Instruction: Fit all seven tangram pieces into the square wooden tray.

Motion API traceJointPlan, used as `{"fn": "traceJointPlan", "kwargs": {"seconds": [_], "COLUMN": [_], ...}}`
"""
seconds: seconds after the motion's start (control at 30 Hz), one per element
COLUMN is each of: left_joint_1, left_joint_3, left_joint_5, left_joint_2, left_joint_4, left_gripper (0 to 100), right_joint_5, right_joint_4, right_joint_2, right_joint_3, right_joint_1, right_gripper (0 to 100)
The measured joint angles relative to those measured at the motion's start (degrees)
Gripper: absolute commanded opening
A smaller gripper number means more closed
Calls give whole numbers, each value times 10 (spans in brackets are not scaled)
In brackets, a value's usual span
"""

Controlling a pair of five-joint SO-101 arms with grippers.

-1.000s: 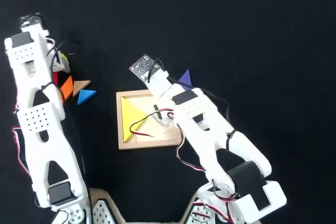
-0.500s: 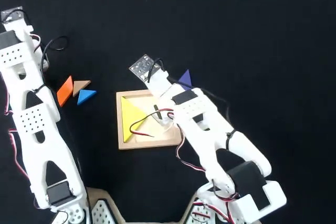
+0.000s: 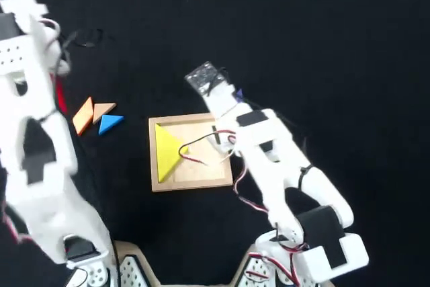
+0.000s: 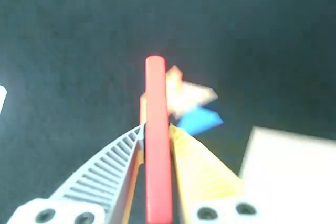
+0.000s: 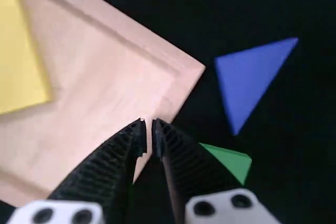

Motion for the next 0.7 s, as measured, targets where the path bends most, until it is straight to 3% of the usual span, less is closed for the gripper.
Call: {"fn": "traceJointPlan", "kwargs": {"seconds": [0.17, 0.3, 0.53, 0.7], "left_joint_1": [87, 155, 311, 392], "left_joint_3": [213, 314, 402, 450], "left_joint_5": [8, -4, -144, -267], "left_joint_2": [-249, -328, -337, -338], "left_joint_4": [2, 2, -2, -84], "left_gripper": [29, 29, 30, 30], "right_joint_5": [0, 0, -69, -113], "right_joint_4": [0, 0, -43, -79], "right_joint_2": [0, 0, 0, 0], "right_joint_3": [0, -2, -16, -16], "right_joint_1": [42, 76, 175, 236], "right_gripper": [32, 32, 33, 33]}}
